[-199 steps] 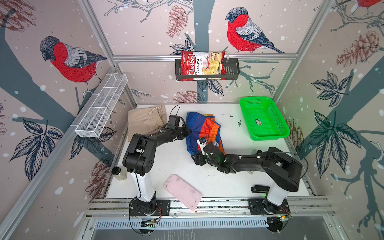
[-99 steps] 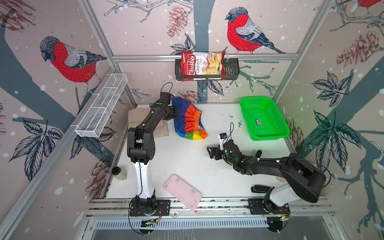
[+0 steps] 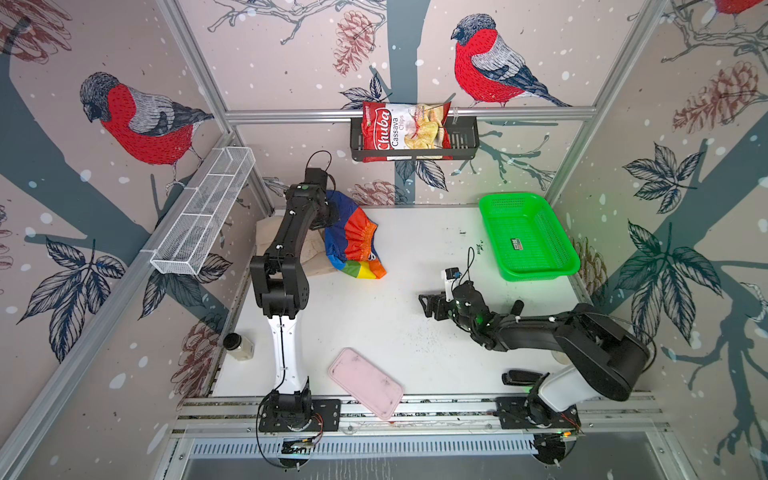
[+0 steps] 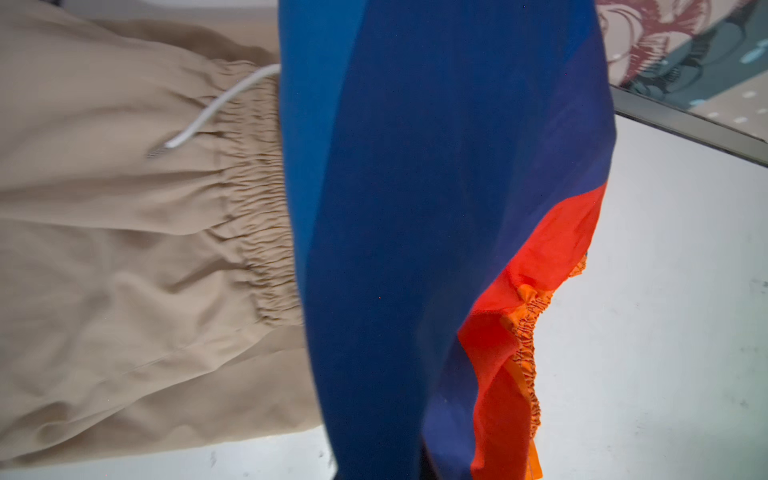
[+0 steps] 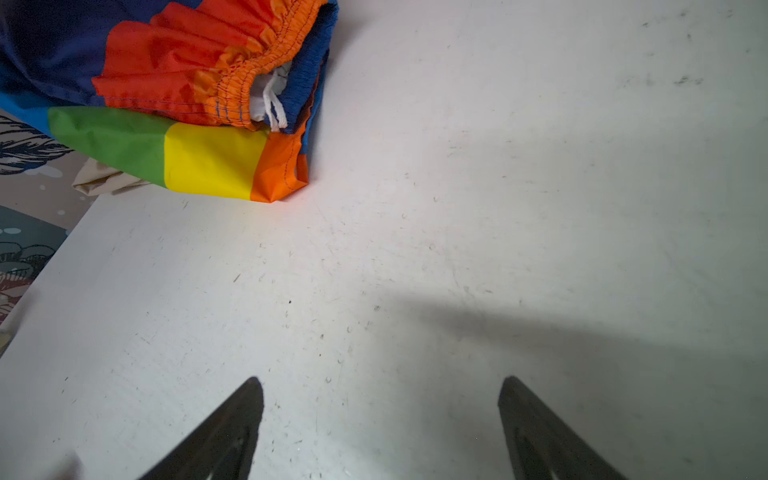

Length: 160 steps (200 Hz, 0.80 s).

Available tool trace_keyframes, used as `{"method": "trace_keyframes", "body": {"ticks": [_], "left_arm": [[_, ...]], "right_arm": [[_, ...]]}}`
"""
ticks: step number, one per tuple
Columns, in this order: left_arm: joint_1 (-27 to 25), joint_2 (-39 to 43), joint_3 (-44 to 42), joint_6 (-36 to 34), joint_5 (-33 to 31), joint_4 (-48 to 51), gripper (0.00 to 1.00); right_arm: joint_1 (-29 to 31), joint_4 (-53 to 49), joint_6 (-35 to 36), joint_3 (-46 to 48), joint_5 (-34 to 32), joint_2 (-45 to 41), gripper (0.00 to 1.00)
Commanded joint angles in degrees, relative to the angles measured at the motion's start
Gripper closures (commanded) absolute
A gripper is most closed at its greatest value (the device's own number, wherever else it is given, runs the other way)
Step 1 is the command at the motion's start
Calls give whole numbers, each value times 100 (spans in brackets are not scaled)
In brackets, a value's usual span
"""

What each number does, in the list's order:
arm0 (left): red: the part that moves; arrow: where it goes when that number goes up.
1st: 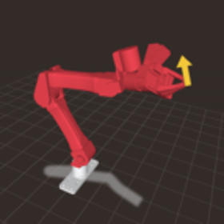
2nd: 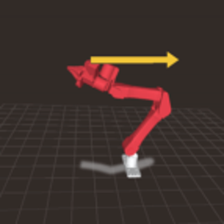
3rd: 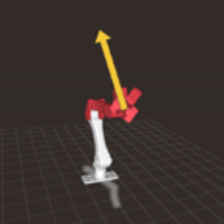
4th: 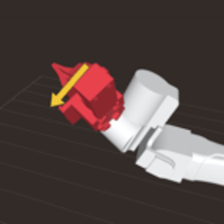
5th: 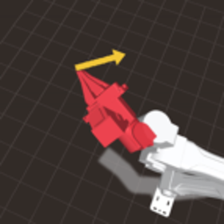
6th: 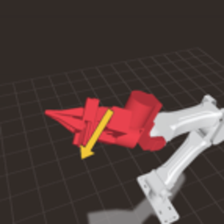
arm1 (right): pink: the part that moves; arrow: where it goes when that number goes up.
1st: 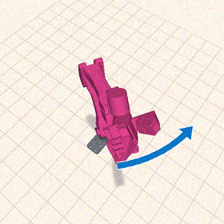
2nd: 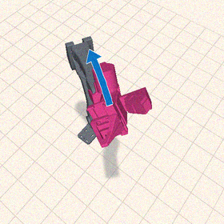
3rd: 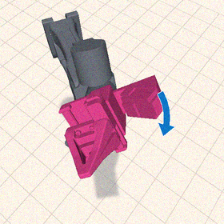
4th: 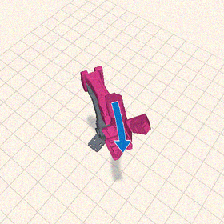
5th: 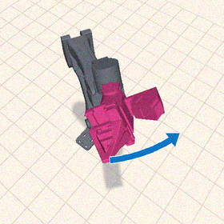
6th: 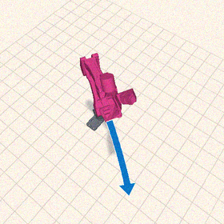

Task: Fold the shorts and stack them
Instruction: 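Carry the shorts with the left gripper onto the beige shorts while the right gripper withdraws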

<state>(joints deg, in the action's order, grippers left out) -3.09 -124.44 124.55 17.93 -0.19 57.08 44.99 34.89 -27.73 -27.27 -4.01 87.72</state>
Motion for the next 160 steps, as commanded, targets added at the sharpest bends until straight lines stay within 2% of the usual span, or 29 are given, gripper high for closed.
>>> {"method": "trace_keyframes", "body": {"ticks": [1,45,79,160], "left_arm": [[91,151,22,-194,-280,188,100],[225,295,-182,-267,-277,112,100],[266,265,-13,-288,-574,167,100],[301,210,166,-263,-816,207,100]], "right_arm": [[-23,164,-84,28,42,-71,11],[-137,40,-126,-67,57,42,11],[-197,85,-177,-77,58,88,11],[-315,193,-190,-43,157,231,11]]}}
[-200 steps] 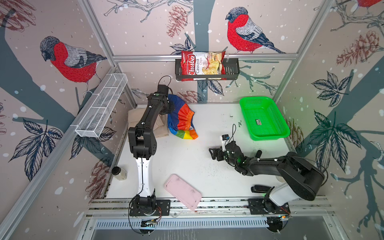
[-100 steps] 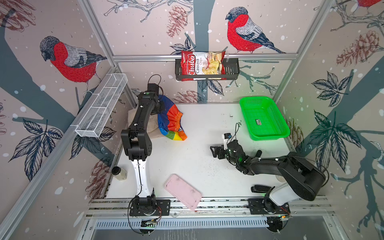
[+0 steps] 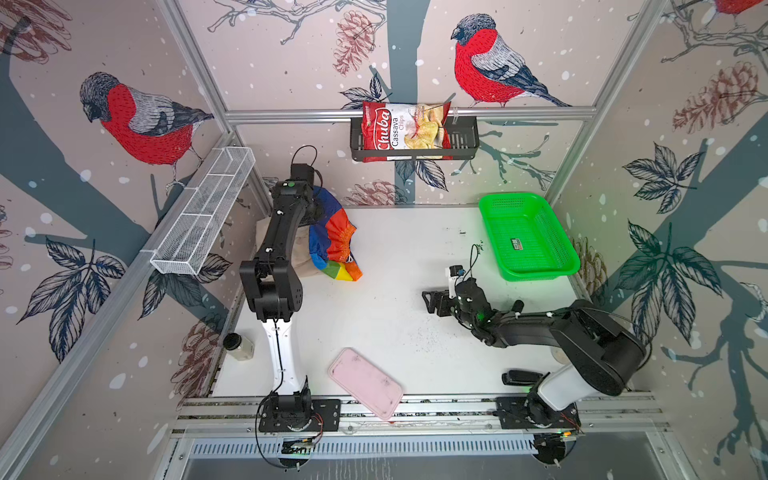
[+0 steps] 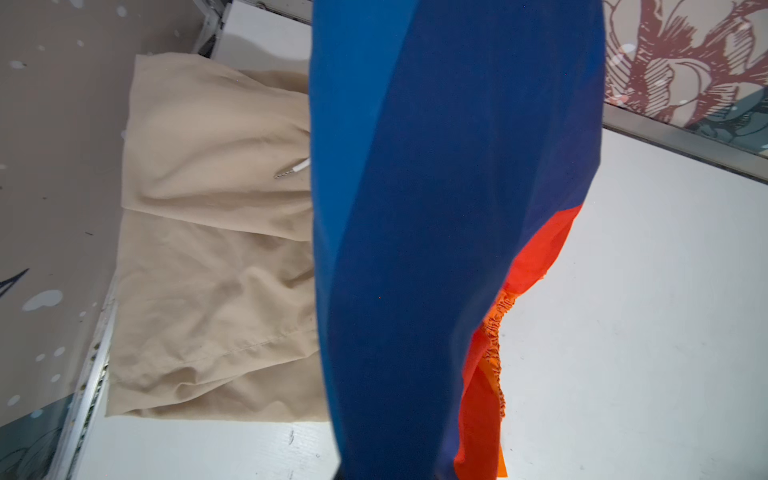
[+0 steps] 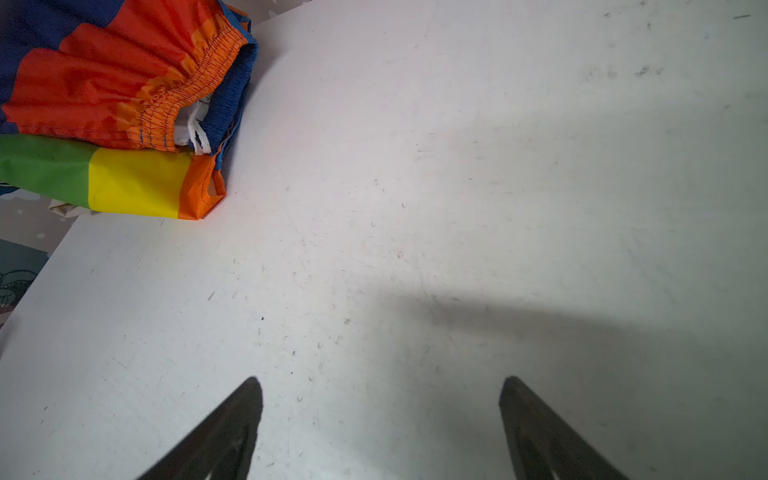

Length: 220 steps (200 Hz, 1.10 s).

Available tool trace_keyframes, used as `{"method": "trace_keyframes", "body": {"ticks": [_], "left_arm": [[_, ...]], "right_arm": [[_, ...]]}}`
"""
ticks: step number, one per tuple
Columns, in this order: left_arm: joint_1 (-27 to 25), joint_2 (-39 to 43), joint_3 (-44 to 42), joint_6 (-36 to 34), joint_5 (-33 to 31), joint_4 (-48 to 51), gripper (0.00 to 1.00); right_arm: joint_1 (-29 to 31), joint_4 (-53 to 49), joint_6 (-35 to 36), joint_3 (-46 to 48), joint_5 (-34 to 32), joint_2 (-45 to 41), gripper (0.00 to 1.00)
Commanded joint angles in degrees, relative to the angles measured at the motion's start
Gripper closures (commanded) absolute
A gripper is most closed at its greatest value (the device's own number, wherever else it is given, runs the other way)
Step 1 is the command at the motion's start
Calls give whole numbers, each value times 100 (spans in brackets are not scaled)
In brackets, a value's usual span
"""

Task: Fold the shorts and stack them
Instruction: 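Carry the shorts with the left gripper onto the beige shorts while the right gripper withdraws, then lower the rainbow shorts with the left gripper onto the beige shorts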

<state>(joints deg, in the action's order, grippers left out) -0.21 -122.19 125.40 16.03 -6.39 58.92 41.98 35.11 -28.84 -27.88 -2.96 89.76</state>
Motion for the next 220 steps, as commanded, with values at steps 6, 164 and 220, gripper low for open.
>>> {"method": "trace_keyframes", "body": {"ticks": [6,164,220], "left_arm": [[17,-29,89,-74,-200,28,100],[-333,78,753,309,893,-37,100],[-647,-135,1705,901,1993,-38,100]], "right_arm": [[-14,173,-78,19,50,40,10],[-189,331,-210,46,261,244,10],[-240,357,-245,54,304,305,10]]}}
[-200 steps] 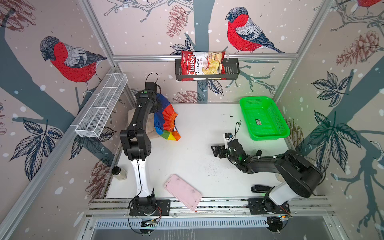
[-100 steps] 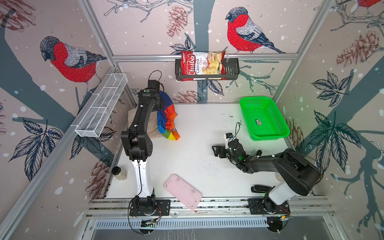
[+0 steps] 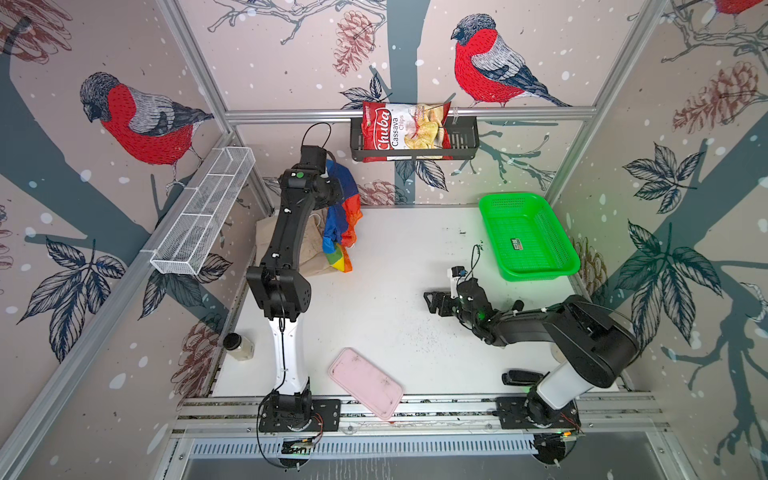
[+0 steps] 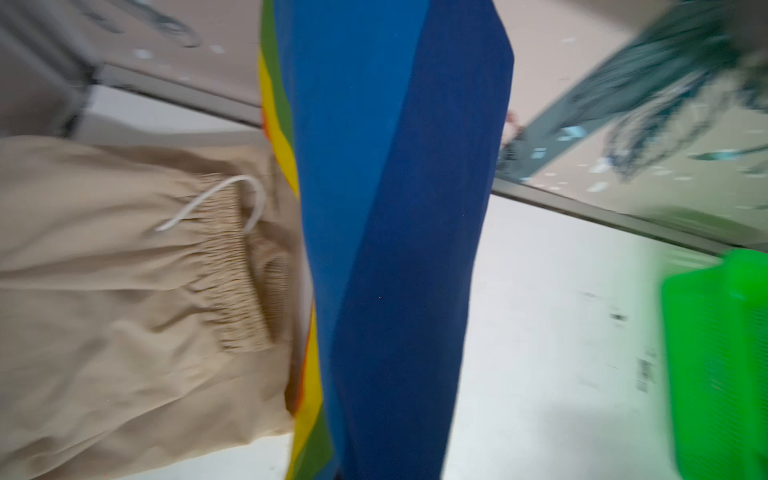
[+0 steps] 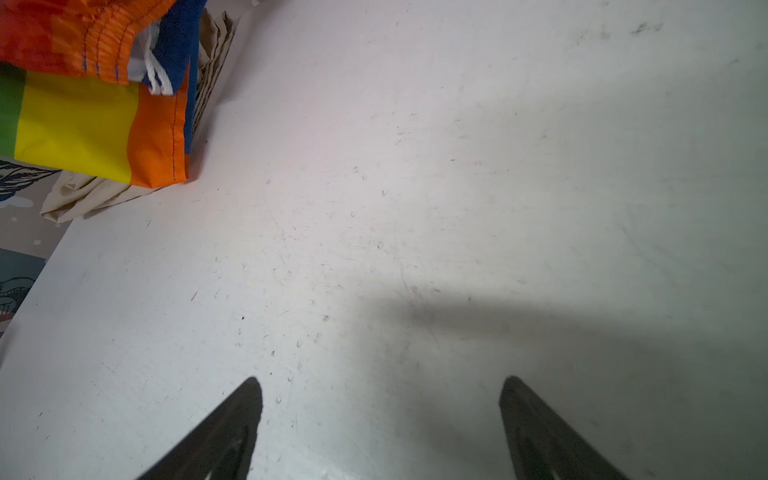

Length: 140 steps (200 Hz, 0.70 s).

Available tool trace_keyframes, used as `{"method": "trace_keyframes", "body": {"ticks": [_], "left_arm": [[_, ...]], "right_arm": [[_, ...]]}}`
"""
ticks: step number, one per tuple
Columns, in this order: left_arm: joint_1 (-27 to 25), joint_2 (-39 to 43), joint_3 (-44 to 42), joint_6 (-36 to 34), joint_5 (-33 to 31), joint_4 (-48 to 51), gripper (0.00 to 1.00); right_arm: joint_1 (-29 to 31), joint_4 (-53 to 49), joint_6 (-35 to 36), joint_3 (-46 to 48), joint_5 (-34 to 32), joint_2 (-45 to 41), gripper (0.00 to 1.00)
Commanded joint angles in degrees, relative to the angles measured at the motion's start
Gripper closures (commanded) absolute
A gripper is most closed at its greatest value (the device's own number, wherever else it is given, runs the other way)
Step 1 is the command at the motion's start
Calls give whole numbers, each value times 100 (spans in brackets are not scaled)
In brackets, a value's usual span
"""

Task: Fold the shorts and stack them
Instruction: 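Lower the rainbow shorts with the left gripper onto the beige shorts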

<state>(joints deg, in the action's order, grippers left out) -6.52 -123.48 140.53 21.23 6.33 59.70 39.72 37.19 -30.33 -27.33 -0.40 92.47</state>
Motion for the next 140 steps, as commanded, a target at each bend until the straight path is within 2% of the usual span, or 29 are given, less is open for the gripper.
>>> {"method": "trace_keyframes", "body": {"ticks": [1,16,51,79,99,140], "left_arm": [[-11,-3,193,385,743,-126,100],[-3,59,232,439,889,-260,100],[425,213,133,214,537,-361,100],[999,421,-900,-114,-97,-776,100],[1383,518,-1805,-41,-695,-1159,100],[2032,263,-2688,-47,-937,-1596,100]], "right_arm": [[-21,149,-96,0,49,43,10],[-22,153,-106,-9,68,64,10],[-26,119,-114,-27,84,96,10],[-26,116,-120,-44,98,161,10],[-31,107,-125,-68,110,210,10],[-42,34,-96,-106,106,264,10]]}}
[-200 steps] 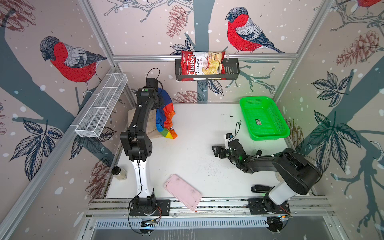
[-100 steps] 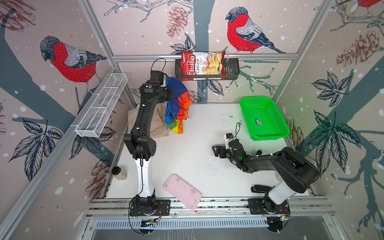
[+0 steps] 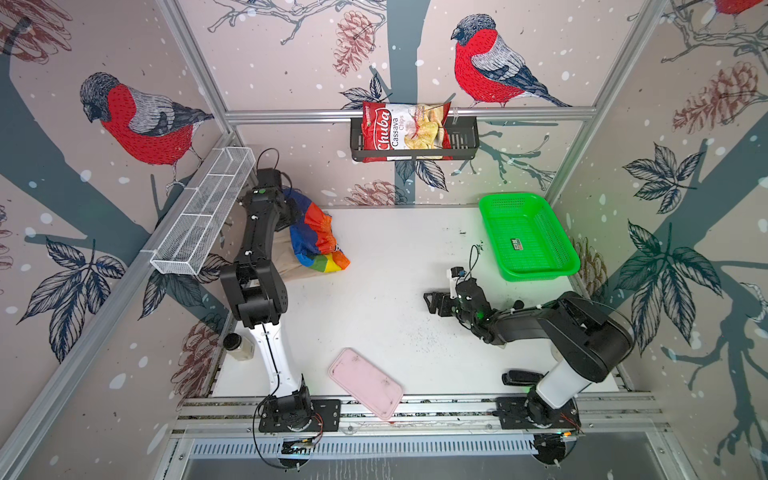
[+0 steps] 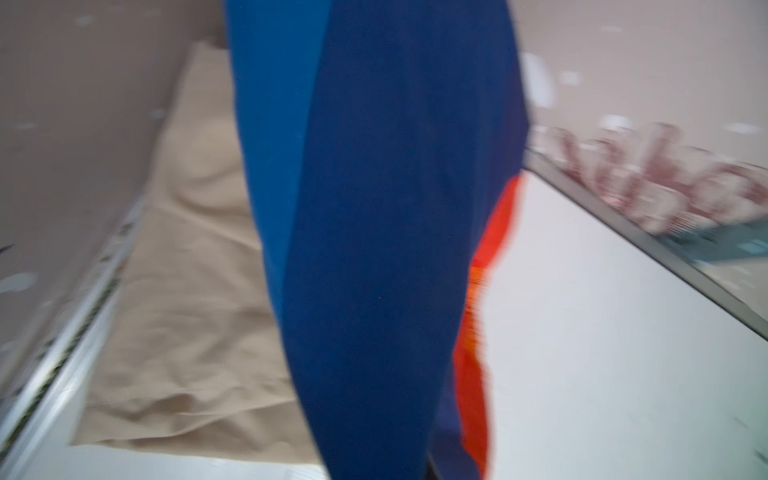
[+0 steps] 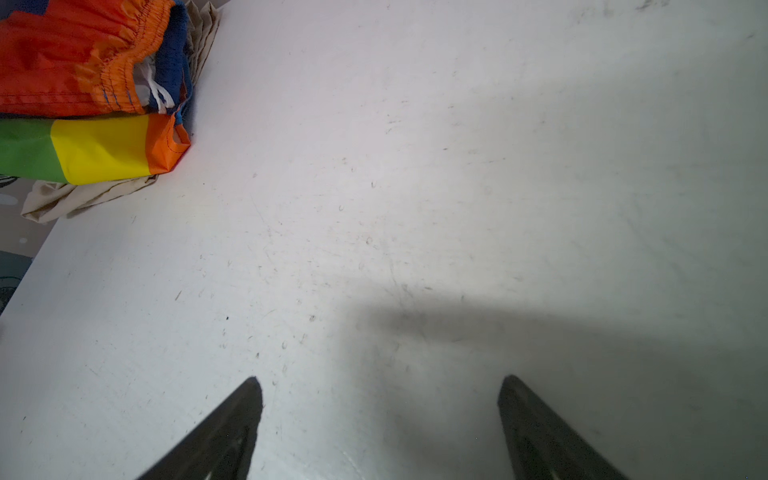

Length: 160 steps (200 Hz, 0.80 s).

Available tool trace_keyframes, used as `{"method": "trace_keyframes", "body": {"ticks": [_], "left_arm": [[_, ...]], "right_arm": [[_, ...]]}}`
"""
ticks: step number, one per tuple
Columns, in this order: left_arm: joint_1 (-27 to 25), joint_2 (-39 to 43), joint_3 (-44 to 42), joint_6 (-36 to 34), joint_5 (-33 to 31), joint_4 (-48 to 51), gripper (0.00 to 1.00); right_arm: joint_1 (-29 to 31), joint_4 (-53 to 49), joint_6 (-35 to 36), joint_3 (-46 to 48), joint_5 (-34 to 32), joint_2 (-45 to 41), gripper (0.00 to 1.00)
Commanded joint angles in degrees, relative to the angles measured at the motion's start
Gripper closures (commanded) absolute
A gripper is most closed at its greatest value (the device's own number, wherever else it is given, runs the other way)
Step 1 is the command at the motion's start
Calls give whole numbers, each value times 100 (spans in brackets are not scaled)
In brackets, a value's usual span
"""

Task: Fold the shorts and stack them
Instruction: 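Lower the rainbow shorts with the left gripper onto the beige shorts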

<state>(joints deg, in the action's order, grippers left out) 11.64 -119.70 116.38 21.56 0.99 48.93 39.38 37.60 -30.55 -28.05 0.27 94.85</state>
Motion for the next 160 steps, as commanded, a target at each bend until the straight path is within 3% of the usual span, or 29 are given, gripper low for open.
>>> {"method": "trace_keyframes", "body": {"ticks": [1,27,103,160], "left_arm": [[225,-124,-282,-81,-419,-521,100],[330,-344,-429,-171,-762,-552,100],[214,-420,-1873,58,-726,-828,100],[-1059,-464,-1629,167,-324,-662,100]], "right_arm": [[-8,-7,-79,-34,36,34,10],[-18,-32,-94,-50,40,76,10],[-26,-251,-42,-379,217,126,10],[21,-611,-133,-580,148,-197,10]]}}
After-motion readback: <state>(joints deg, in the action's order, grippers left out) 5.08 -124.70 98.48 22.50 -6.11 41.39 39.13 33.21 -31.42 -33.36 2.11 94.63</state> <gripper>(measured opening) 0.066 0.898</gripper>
